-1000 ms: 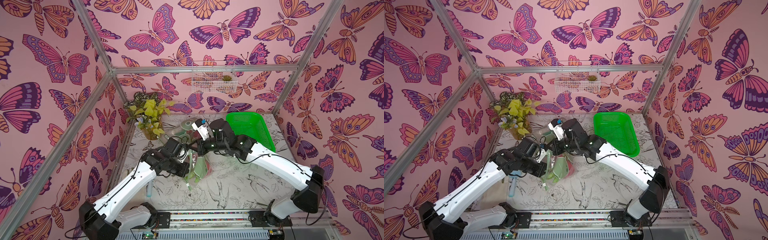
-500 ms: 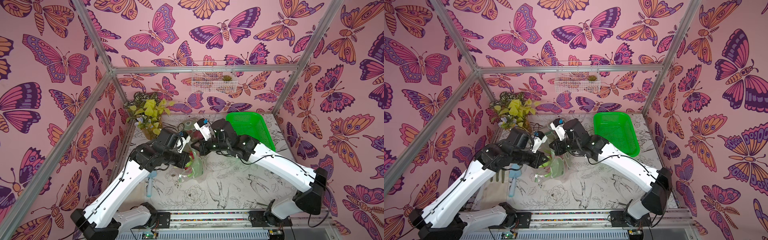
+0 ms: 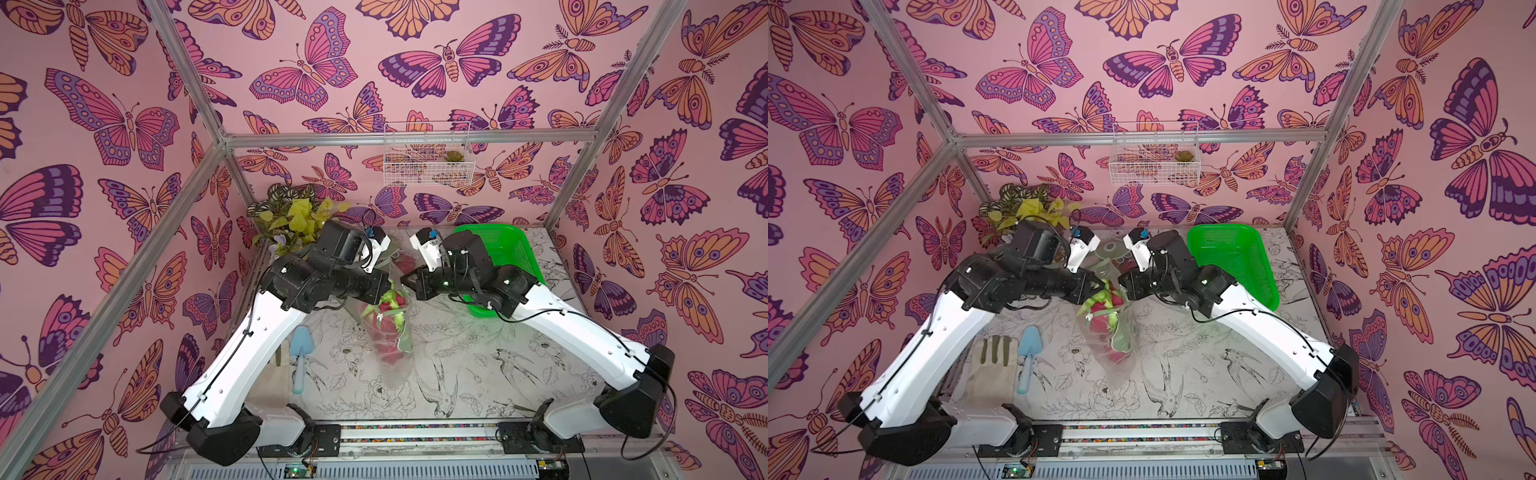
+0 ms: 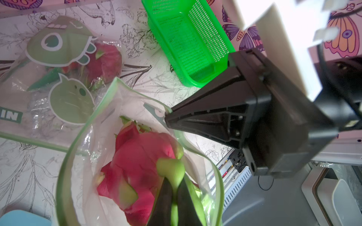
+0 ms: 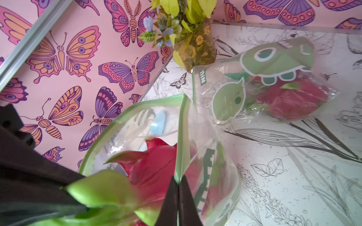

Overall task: Open the zip-top bag and take out the dragon fruit
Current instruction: Pick up the dragon fruit from the zipper food storage bag.

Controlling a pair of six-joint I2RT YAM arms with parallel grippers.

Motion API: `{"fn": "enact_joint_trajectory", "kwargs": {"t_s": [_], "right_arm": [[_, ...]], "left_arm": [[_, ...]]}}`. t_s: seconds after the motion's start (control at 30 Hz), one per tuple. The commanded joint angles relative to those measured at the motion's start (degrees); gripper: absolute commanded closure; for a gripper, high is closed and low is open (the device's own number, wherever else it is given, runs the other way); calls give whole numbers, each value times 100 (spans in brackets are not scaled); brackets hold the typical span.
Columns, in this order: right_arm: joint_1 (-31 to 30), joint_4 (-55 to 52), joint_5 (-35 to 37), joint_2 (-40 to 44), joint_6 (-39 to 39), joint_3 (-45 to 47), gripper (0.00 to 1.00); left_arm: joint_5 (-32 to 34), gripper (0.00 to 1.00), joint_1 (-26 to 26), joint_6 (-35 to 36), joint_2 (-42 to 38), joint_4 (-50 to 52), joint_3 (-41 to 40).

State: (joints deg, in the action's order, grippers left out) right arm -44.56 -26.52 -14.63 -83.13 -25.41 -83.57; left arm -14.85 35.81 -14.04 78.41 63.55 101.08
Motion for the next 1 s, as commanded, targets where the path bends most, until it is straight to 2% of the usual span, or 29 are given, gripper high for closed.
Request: {"fn": "enact_joint_trajectory", "kwargs": {"t_s": [0.0, 0.63, 0.97], "right_arm": [[183, 57, -109, 202, -80, 186, 100], [488, 419, -215, 648, -195, 679, 100], [715, 487, -215, 824, -249, 954, 100]], "left_arm": [[-175, 100, 13, 110, 156, -123, 424], [-97, 100, 110, 38, 1050, -132, 2083], [-347, 100, 149, 11, 1539, -316, 3052]]}}
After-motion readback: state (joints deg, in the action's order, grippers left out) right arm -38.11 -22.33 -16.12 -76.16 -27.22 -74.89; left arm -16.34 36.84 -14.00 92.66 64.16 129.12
